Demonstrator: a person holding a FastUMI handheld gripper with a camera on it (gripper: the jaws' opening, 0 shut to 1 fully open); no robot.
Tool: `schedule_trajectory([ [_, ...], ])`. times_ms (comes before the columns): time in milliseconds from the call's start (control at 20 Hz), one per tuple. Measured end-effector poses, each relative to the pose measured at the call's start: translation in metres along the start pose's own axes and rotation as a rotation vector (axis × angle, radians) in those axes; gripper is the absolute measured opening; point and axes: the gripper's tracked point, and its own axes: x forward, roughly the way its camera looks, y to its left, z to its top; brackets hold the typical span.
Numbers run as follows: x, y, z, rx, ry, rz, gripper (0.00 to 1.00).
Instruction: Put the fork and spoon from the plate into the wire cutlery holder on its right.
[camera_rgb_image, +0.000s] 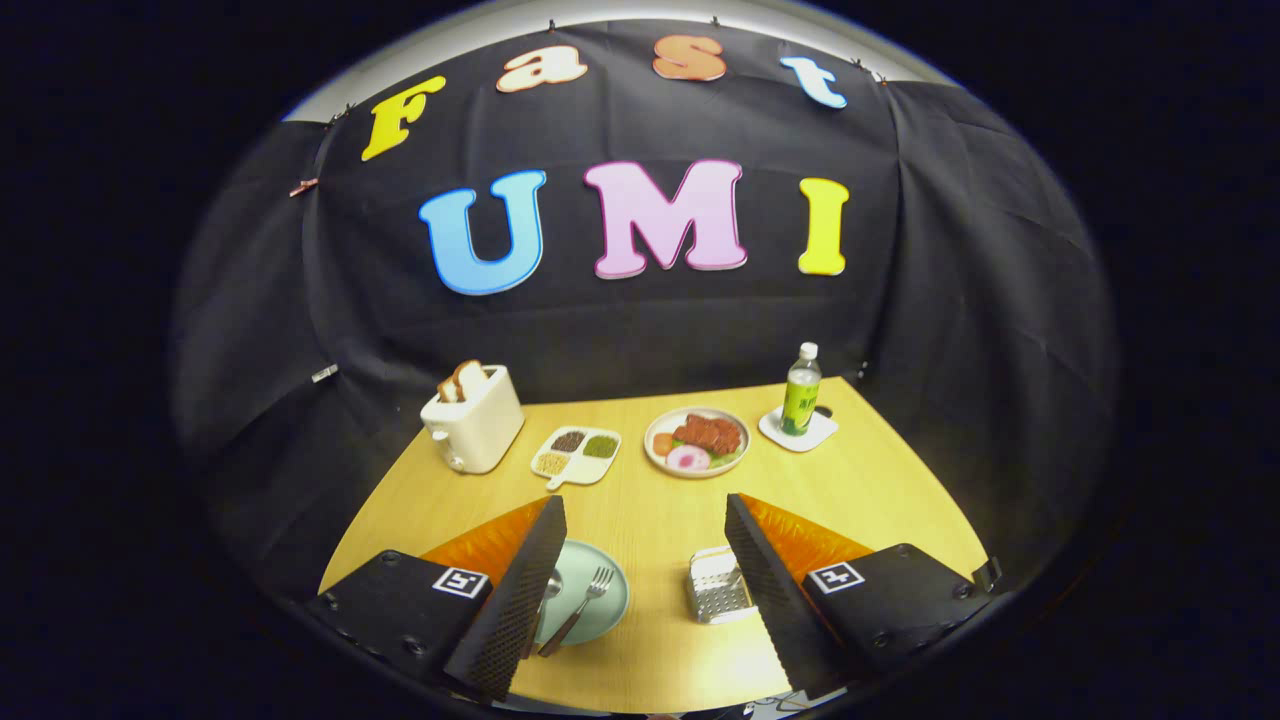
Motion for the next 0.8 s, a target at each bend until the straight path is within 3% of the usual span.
schedule_trajectory([
  [400,0.052,0.053,-0.093,-0.171,0.213,0.065,1.00],
  [800,0.086,0.062,-0.198,-0.203,0.502,0.044,1.00],
])
